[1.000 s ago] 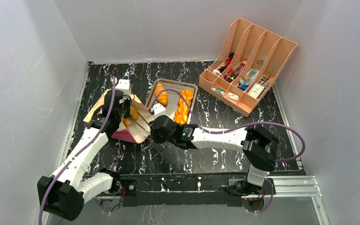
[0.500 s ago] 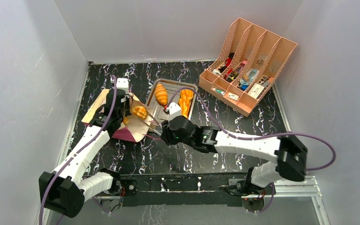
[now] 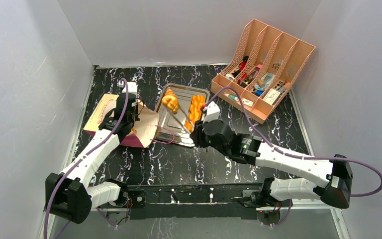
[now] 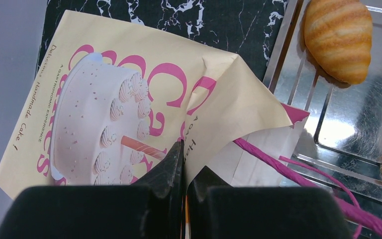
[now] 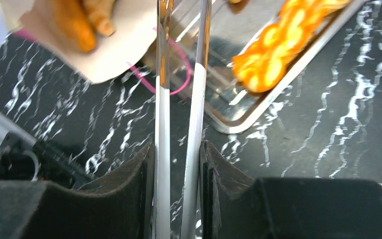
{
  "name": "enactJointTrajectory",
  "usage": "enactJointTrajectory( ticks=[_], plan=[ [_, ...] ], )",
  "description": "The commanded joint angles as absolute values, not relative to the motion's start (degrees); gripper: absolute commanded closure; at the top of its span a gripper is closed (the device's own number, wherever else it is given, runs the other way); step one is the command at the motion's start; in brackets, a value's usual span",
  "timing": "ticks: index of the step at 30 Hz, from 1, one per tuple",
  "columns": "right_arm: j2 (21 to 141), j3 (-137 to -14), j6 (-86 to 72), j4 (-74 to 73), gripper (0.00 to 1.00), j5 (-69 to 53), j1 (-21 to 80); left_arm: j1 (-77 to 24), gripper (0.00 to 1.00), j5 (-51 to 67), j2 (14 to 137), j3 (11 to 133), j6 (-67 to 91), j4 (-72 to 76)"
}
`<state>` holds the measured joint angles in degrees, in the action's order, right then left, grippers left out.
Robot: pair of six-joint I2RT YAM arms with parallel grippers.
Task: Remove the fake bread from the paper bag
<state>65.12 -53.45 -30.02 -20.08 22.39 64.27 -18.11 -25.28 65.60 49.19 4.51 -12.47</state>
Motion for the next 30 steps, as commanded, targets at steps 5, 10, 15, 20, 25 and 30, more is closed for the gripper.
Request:
enactJointTrajectory(
  ticks=[5, 10, 15, 20, 25, 30],
  plan=[
    [71.75, -54.53, -27.23, -10.2, 0.95, 17.94, 46.99, -17.94, 1.0, -23.29, 62.68, 49.65, 4.66, -14.33],
    [79.33, -58.22, -26.15, -6.52, 0.95, 12.6, 41.46, -17.94, 1.0, -22.19, 61.45, 48.8, 4.92, -14.83],
    [84.51, -61.24, -26.02, -4.42, 0.95, 9.41, 39.7, -17.94, 1.0, -21.55, 61.2, 49.0, 4.83, -15.12],
    [86.59, -62.67, -26.68, -3.53, 0.94, 7.34, 39.37, -17.99, 1.0, -21.13, 61.04, 49.4, 4.83, -15.46],
    [87.41, -63.32, -27.37, -3.06, 0.93, 6.34, 39.37, -17.94, 1.0, -21.05, 60.53, 49.52, 4.68, -15.85],
    [88.78, -63.78, -27.66, -3.7, 0.91, 6.15, 39.37, -17.98, 1.0, -20.96, 60.13, 49.68, 4.57, -16.08]
  ],
)
